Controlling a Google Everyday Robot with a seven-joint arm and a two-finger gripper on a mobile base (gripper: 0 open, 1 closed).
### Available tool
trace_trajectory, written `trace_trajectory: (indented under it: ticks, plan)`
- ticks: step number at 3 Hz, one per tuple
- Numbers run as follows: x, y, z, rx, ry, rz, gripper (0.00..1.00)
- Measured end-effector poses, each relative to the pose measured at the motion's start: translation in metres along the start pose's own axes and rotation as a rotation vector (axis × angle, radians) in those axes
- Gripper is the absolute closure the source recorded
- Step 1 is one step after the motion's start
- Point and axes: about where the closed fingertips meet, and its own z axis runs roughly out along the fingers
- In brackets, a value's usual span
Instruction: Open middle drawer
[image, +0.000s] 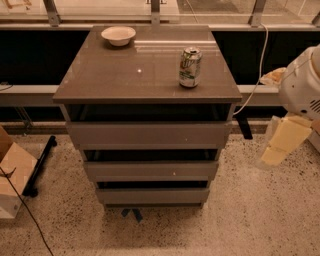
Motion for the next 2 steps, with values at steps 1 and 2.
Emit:
trace_trajectory:
  ticks: [1, 2]
  plan:
    - [0.005, 0.010, 0.031, 0.016, -0.055, 0.025, 0.00]
    - [0.014, 0.019, 0.073, 0.027, -0.098, 0.079, 0.00]
